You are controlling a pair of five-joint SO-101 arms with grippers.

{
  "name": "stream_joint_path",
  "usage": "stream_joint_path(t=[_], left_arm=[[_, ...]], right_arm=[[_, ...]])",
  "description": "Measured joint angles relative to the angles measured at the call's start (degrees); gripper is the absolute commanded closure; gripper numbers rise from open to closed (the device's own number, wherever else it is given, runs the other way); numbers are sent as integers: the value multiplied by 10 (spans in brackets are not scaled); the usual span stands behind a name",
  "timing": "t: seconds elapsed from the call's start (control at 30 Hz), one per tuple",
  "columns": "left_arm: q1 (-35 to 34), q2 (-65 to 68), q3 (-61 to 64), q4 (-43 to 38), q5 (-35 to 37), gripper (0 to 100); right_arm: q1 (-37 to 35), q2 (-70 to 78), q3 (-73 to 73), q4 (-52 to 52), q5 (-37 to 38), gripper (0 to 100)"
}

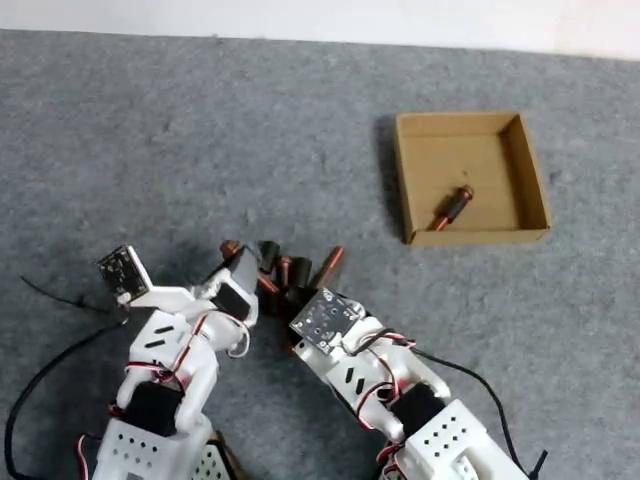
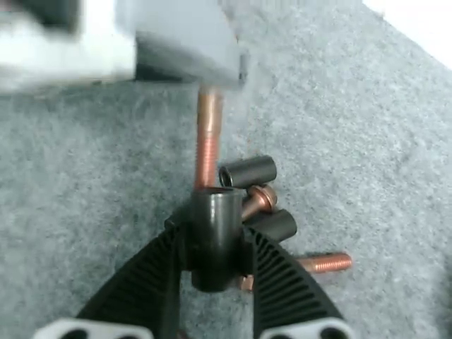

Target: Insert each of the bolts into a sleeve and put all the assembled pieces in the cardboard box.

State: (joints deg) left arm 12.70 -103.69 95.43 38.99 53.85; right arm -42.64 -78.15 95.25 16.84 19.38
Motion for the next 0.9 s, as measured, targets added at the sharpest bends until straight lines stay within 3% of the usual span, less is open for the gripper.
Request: stream_joint_path(t=[0.23, 0.47, 0.77, 0.9], left_arm=[[30, 0, 0, 3, 0, 993], [-22, 0, -33, 3, 4, 993], [-21, 0, -52, 3, 4, 993], [34, -1, -52, 14, 3, 993]], right_arm=[[0, 0, 0, 0, 0, 995], [0, 0, 0, 0, 0, 995], [0, 0, 0, 0, 0, 995], [1, 1, 0, 0, 1, 995]])
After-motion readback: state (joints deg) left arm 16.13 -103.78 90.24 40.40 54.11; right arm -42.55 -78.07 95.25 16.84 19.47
